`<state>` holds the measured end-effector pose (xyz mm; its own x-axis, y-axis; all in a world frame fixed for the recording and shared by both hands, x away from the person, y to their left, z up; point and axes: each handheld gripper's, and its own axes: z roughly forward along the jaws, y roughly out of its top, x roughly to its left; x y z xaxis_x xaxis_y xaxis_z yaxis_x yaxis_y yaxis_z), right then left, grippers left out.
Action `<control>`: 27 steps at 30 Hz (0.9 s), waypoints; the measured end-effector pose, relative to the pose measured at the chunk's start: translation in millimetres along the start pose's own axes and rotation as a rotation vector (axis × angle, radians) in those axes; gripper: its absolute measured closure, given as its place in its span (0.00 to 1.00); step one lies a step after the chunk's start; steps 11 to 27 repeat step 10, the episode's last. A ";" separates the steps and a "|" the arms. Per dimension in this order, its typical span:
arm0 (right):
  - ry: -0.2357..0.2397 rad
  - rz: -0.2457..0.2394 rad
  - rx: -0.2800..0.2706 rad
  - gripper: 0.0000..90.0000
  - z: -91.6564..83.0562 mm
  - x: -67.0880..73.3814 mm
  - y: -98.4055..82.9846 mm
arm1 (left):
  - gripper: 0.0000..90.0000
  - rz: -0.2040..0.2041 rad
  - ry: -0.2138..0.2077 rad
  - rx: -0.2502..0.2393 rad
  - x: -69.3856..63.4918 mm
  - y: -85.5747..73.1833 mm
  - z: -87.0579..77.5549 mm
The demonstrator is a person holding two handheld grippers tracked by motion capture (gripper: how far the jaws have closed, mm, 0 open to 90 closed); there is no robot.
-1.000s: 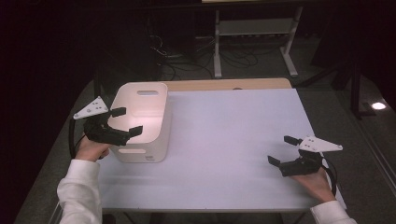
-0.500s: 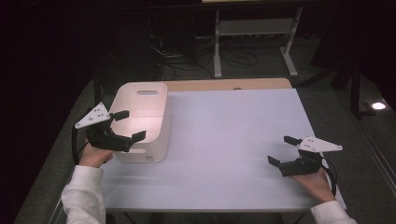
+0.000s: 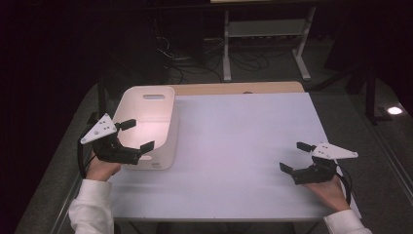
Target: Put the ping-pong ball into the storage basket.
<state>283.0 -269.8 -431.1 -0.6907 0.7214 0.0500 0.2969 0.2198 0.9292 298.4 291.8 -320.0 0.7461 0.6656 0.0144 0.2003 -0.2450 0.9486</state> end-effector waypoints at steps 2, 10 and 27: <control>0.001 0.000 -0.002 0.00 -0.1 0.0 0.0 | 0.00 0.006 0.000 -0.008 -2.9 -1.6 -0.5; -0.005 0.005 -0.001 0.00 -0.7 0.7 0.2 | 0.00 0.024 0.006 -0.031 -5.1 -3.1 -5.1; -0.005 0.005 -0.001 0.00 -0.7 0.7 0.2 | 0.00 0.024 0.006 -0.031 -5.1 -3.1 -5.1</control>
